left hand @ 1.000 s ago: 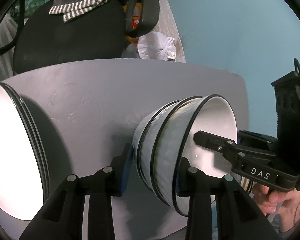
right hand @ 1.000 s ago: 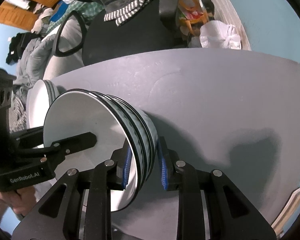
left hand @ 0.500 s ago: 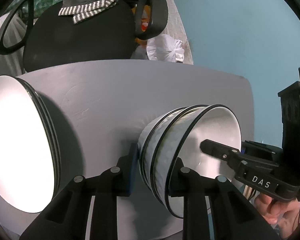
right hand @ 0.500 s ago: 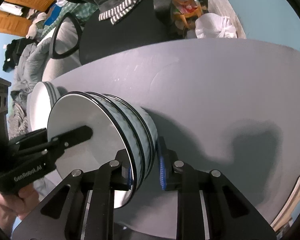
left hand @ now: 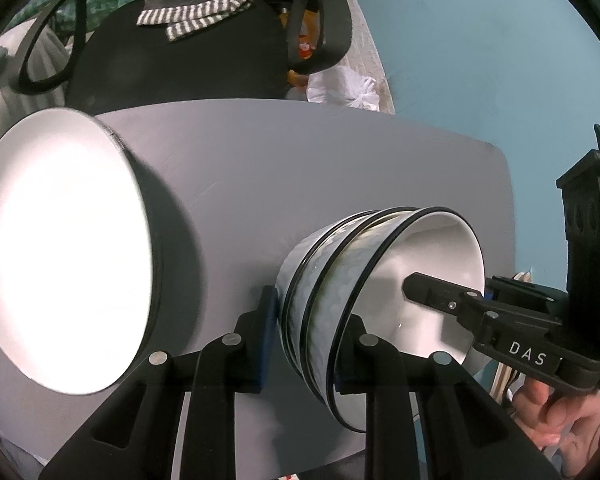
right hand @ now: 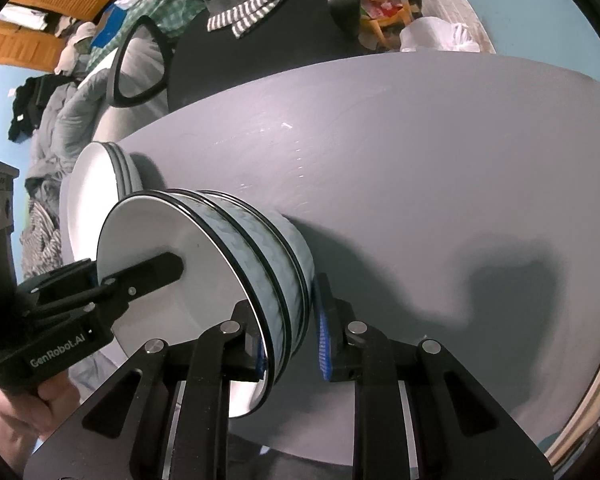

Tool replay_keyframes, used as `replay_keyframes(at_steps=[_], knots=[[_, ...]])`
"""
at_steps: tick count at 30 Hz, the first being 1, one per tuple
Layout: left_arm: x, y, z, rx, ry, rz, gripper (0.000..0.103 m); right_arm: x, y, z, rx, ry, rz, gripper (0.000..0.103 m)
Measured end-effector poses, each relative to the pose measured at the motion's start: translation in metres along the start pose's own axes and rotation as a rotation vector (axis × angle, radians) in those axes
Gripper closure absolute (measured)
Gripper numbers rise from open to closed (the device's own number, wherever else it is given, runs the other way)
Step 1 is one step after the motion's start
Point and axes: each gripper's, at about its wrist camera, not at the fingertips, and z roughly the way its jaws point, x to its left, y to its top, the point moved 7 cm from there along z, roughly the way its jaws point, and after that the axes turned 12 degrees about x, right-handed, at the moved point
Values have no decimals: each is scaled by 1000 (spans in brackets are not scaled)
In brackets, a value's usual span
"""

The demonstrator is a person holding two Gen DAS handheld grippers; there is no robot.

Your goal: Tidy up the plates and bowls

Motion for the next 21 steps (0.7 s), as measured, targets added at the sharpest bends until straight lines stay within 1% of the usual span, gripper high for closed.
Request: replay_keyframes(at_steps=[11,21], knots=[[18,-8,-25,-28,8,-22,82,28,0,-4,-9,-27,-37,83],[36,-13,-65,-85,6,-48,82,63,5,-18,-36,-25,-81,83]])
